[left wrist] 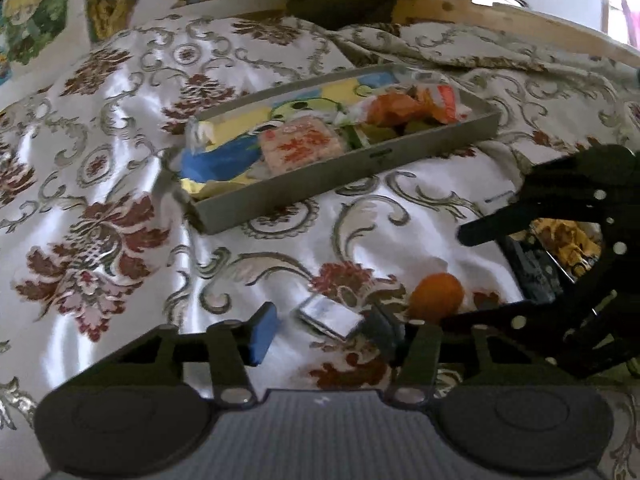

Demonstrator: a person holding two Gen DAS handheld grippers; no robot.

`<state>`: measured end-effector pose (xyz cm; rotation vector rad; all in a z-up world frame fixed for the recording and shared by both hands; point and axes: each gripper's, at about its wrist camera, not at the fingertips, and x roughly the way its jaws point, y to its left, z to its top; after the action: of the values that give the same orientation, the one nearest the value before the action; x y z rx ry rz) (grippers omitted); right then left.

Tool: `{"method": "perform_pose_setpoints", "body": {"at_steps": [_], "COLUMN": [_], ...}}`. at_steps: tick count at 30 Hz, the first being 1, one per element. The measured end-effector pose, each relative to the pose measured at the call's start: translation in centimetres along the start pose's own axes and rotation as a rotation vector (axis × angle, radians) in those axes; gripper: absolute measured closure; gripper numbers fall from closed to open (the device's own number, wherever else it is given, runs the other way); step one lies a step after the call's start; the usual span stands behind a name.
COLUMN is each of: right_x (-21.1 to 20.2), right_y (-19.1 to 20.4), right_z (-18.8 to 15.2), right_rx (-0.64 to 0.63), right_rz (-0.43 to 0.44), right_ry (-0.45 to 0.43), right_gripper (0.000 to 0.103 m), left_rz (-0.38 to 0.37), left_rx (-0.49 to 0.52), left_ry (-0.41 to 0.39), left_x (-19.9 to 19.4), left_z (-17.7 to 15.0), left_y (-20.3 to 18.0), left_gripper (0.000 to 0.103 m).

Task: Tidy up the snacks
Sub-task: 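Grasp the small silver packet with the left tool while the right tool grasps the orange ball, then carry the silver packet and orange ball over the grey tray with both tools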

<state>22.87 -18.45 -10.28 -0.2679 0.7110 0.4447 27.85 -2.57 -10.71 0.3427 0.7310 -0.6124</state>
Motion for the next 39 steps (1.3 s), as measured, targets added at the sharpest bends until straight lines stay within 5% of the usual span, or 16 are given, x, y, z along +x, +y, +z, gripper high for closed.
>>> {"method": "perform_pose_setpoints", "body": {"at_steps": [7,16,39], "right_x": [0.5,1.0,-1.2], "right_y": [0.7,0.9,-0.4], "right_z": [0.0,0.0,1.1], "right_rx": [-0.023,-0.013,0.038], "right_rz": [0.015,0.036,-0.022], "right_ry": [0.004,0.011,-0.083], "right_gripper": [0.05,0.07,0.071], "left_rz": [-0.007,0.034,0.089], "left_rx": [-0.012,0.019,-0.032], "left_ry": [0.013,0.01,-0.097], "left_x": [1.0,0.9,-1.0], "left_z": [0.2,0.2,1.6], "left_y": [0.3,-0.4,-0.9], "left_gripper": [0.06,0.064,0.065]}}
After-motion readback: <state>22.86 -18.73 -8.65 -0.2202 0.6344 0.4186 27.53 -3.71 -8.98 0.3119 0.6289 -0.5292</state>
